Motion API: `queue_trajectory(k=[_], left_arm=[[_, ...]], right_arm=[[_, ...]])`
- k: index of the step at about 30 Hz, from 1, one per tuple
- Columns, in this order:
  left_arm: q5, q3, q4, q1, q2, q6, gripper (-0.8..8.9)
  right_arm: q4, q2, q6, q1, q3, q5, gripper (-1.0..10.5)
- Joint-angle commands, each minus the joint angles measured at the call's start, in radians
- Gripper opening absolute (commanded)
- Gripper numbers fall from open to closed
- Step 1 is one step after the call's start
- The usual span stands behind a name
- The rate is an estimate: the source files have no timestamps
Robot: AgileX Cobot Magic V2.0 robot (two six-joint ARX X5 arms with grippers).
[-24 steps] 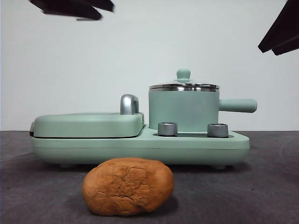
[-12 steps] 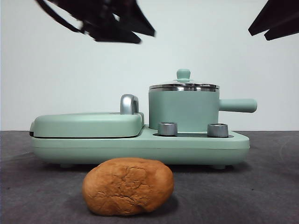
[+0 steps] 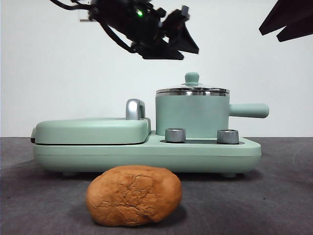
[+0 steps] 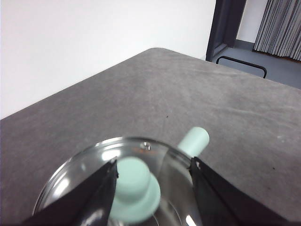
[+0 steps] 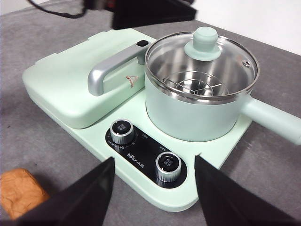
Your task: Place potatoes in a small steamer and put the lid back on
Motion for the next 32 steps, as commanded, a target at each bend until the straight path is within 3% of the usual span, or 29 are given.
queue_trajectory(k=[1, 8, 32], left_arm=[[-0.014, 0.068, 0.01, -0.013, 0.064, -0.003, 2.47], [-0.042, 0.128, 0.01, -0.016, 0.135, 0.075, 2.48], [-0.062, 0.128, -0.035, -0.015, 0.158, 0.074, 2.48]], right_arm=[[0.01, 0.006, 0.013, 0.005, 0.016, -0.001, 2.7], [0.01, 0.006, 0.014, 0.005, 0.016, -0.002, 2.7], [0.009, 0.006, 0.018, 0.005, 0.016, -0.001, 2.7]])
